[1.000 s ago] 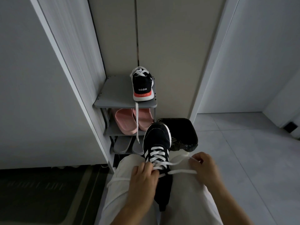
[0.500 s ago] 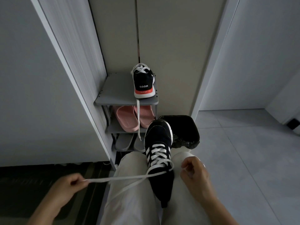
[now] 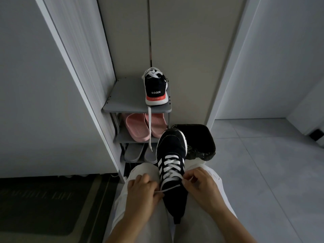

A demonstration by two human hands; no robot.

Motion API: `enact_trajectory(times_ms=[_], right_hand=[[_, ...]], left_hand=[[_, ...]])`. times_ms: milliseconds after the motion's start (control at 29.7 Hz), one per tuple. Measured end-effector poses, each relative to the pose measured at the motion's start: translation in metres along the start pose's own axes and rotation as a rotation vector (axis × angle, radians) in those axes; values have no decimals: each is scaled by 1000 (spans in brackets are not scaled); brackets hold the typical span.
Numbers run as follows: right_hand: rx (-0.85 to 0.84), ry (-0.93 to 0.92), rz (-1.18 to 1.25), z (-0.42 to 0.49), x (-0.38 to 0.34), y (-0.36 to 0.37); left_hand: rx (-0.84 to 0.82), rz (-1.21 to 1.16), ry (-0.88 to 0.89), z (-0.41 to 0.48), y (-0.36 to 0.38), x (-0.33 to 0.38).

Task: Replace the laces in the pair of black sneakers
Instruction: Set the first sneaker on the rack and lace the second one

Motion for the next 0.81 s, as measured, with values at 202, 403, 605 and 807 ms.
enact_trajectory(times_ms=[202, 403, 605, 807], right_hand=[[29, -21, 0, -1, 1, 1], [64, -34, -18, -1, 6, 6], [117, -11, -28, 0, 15, 6], [90, -85, -4, -4, 6, 12]], left_hand=[[-18, 93, 47, -21, -19, -12], [-170, 32, 39, -36, -27, -8], [-209, -182, -90, -28, -42, -6], [-181, -41, -109, 10, -15, 18]])
Point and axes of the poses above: each hand's wrist, its own z-axis towards the middle knuckle, its own y-axis out of the palm, x = y × z, the point moved 2 cm from there along z, towards the middle knuckle, and after that the axes turned 9 degrees about y, right-handed, at the moved point
